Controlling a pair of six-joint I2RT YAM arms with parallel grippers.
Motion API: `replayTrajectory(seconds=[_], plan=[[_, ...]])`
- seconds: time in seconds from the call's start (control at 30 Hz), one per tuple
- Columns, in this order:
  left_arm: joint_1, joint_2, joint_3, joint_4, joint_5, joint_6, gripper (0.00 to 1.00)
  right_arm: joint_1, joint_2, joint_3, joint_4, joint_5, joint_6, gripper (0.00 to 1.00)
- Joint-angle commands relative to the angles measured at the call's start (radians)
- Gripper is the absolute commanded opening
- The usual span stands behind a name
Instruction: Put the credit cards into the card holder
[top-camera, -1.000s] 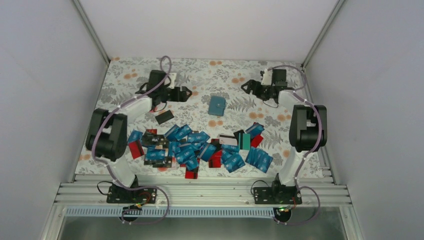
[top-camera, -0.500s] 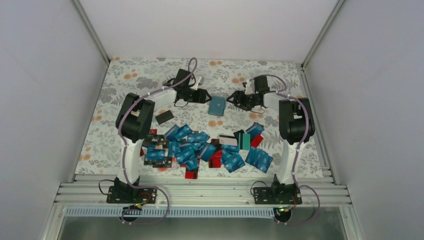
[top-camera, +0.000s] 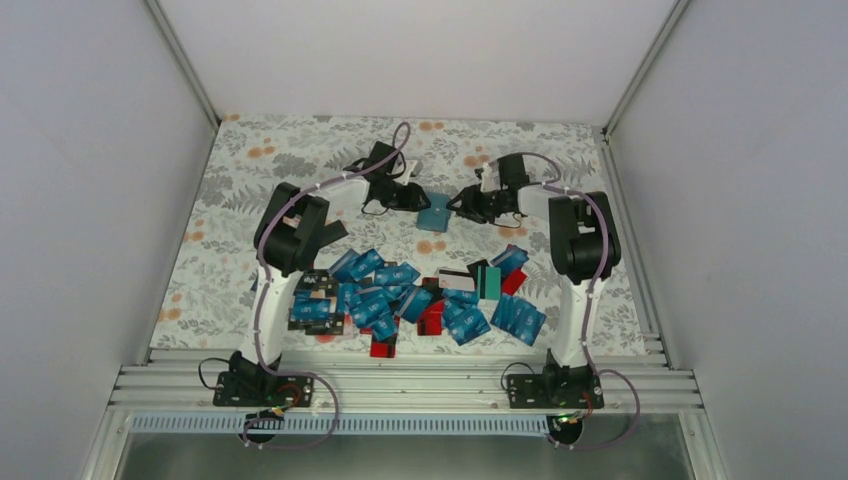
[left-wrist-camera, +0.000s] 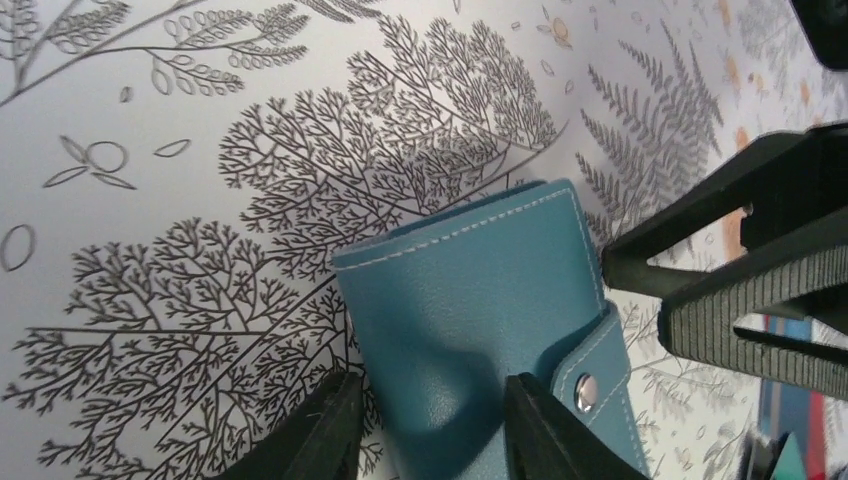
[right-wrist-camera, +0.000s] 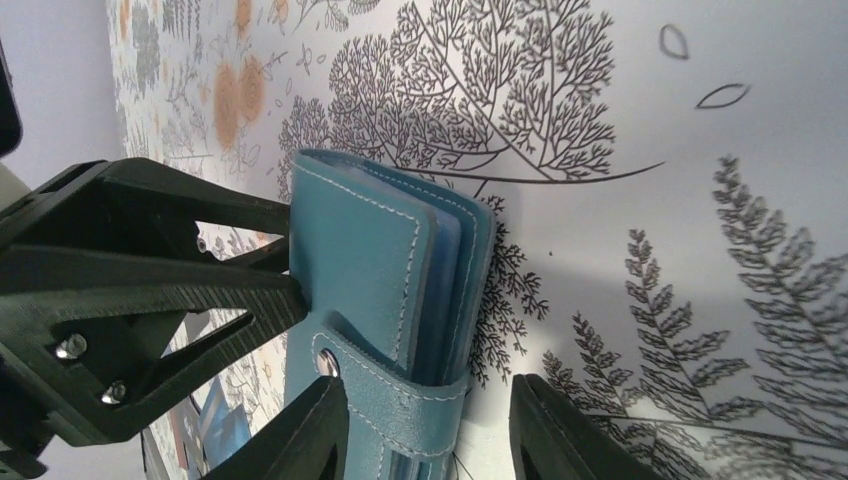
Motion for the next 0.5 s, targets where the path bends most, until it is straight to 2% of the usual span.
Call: replayTrajectory(seconds=[0.0, 0.2, 0.33, 0.47], plan=[[-0.016, 0.043, 0.023, -0.031, 0.030, 0.010, 0.32, 0.020, 0.032, 0.024, 0.013, -0.037, 0.014, 0.41], [-0.020, 0.029, -0.002, 0.006, 0.054, -0.001, 0.10, 0.025, 0.049, 0.025, 0.019, -0.042, 0.016, 0.27], [-0.024, -0.004, -0.024, 0.021, 0.063, -0.007, 0.05, 0.024, 0.037, 0.012, 0.025, -0.059, 0.016, 0.20], [-0.030, -0.076, -0.089, 0.069, 0.059, -0.019, 0.03, 0.025, 0.004, -0.027, 0.052, -0.083, 0.009, 0.22]])
